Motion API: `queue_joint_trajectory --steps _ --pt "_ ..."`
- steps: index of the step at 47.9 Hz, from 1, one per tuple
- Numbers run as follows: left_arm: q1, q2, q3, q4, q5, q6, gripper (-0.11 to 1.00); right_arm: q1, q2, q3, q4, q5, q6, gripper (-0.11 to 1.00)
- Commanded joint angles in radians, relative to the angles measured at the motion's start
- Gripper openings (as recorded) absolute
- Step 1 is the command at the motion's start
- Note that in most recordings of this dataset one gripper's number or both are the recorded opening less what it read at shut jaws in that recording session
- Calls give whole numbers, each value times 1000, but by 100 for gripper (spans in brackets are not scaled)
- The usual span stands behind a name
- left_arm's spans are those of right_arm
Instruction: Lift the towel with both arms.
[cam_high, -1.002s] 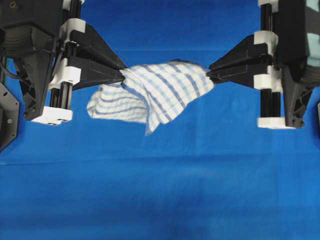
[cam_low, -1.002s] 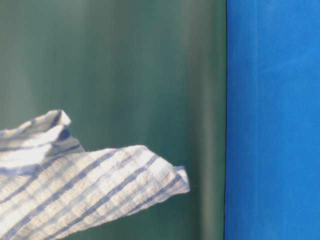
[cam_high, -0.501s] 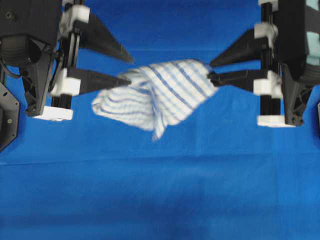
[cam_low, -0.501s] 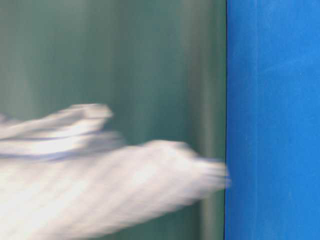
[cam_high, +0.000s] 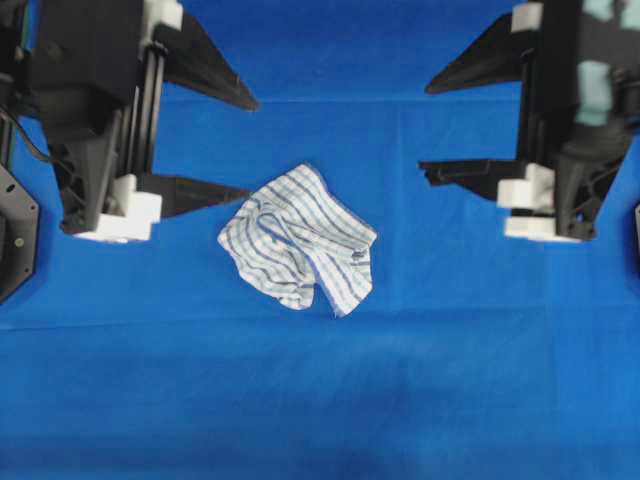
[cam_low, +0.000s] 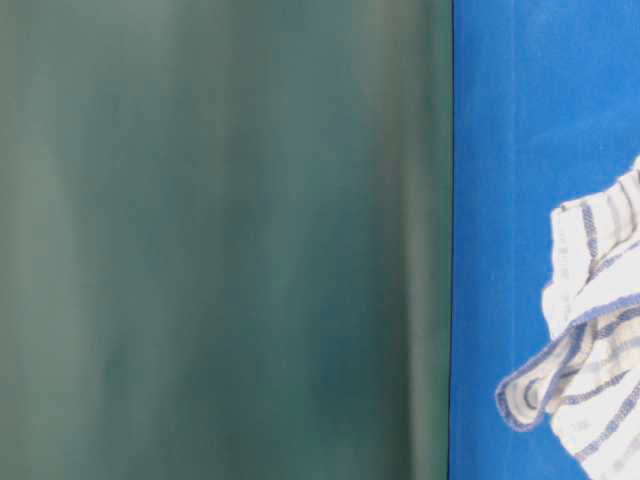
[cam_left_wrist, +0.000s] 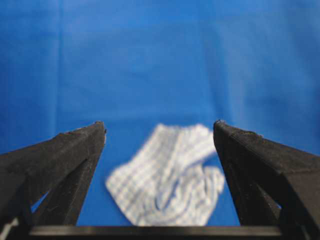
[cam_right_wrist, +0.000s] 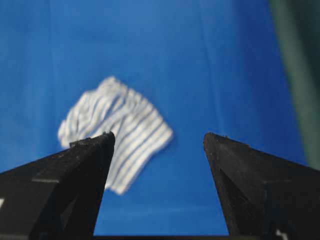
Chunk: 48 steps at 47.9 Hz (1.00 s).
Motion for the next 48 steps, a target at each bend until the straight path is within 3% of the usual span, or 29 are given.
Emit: queue_joint_trajectory --steps 1,8,28,36,48 --pt "-14 -9 28 -3 -15 -2 92 12 5 17 9 -8 12 69" --pt "-31 8 129 -3 -61 -3 92 21 31 95 11 -51 44 69" --pt "-95 100 419 -5 -339 -3 92 26 152 341 14 -362 153 69" --pt "-117 170 489 -5 -431 -3 92 28 250 388 15 -451 184 69" --pt "-135 311 514 -5 -515 -3 92 31 419 405 20 -578 192 69"
